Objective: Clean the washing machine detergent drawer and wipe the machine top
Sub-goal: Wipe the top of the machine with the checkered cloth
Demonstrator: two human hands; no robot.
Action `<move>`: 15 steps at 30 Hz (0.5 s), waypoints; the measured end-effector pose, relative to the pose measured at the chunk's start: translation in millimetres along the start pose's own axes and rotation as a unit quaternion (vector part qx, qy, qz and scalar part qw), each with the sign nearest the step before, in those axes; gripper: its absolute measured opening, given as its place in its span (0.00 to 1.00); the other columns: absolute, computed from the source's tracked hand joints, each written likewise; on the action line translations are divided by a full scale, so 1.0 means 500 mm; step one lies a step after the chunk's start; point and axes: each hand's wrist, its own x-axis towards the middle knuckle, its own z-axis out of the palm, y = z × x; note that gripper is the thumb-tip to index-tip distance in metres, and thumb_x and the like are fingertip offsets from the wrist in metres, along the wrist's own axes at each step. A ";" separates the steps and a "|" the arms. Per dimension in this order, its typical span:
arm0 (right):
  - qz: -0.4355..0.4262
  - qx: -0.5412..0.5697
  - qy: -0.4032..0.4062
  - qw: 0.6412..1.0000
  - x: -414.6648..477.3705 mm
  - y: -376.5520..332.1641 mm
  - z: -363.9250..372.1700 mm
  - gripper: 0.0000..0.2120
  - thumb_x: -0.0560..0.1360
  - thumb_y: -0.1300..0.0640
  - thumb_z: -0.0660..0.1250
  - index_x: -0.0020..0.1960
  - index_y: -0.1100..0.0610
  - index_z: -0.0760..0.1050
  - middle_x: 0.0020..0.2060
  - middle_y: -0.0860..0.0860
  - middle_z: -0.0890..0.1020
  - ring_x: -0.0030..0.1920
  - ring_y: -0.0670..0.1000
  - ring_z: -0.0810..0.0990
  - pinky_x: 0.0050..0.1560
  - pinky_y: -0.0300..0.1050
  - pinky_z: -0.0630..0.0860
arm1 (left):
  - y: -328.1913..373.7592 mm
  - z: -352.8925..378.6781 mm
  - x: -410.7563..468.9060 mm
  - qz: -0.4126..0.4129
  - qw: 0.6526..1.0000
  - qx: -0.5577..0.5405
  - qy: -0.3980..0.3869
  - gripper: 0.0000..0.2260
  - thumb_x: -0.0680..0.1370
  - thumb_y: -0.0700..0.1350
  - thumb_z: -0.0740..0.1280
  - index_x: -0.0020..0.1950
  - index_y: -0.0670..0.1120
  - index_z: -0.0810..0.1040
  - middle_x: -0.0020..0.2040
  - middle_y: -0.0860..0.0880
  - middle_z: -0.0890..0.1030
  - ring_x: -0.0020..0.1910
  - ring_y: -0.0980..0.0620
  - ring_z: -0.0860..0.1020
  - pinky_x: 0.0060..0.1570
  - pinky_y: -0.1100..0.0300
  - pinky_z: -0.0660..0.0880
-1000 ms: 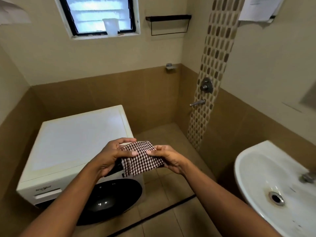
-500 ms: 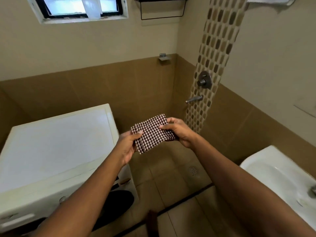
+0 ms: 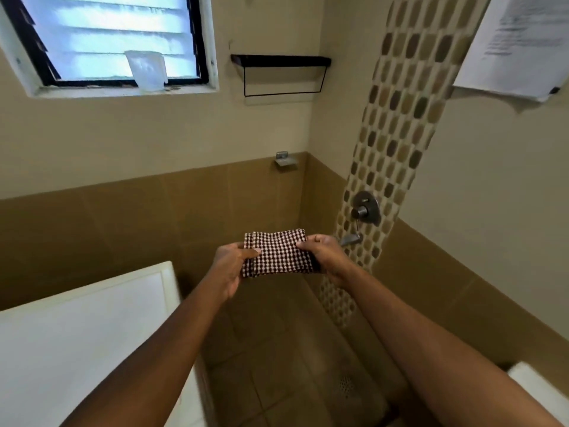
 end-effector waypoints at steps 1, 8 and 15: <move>-0.006 0.006 0.001 1.000 0.022 -0.011 0.002 0.02 0.76 0.59 0.72 0.46 0.55 0.80 0.53 0.55 0.85 0.57 0.56 0.83 0.53 0.53 0.80 | 0.016 0.006 0.018 0.007 1.000 -0.003 0.005 0.14 0.75 0.28 0.69 0.60 0.35 0.79 0.51 0.41 0.84 0.49 0.46 0.82 0.57 0.52 0.78; -0.043 0.014 -0.035 0.998 0.224 -0.119 -0.021 0.18 0.71 0.63 0.75 0.60 0.57 0.79 0.58 0.54 0.84 0.59 0.56 0.82 0.62 0.59 0.80 | 0.147 0.069 0.171 0.047 0.999 -0.016 0.019 0.11 0.75 0.28 0.68 0.56 0.37 0.79 0.54 0.39 0.84 0.55 0.42 0.83 0.55 0.49 0.80; -0.135 0.031 -0.072 0.988 0.415 -0.317 -0.090 0.14 0.74 0.68 0.71 0.59 0.62 0.79 0.54 0.55 0.85 0.51 0.52 0.83 0.38 0.41 0.79 | 0.342 0.183 0.345 0.147 0.988 0.004 0.044 0.15 0.71 0.27 0.68 0.58 0.30 0.79 0.54 0.34 0.84 0.54 0.37 0.83 0.59 0.45 0.80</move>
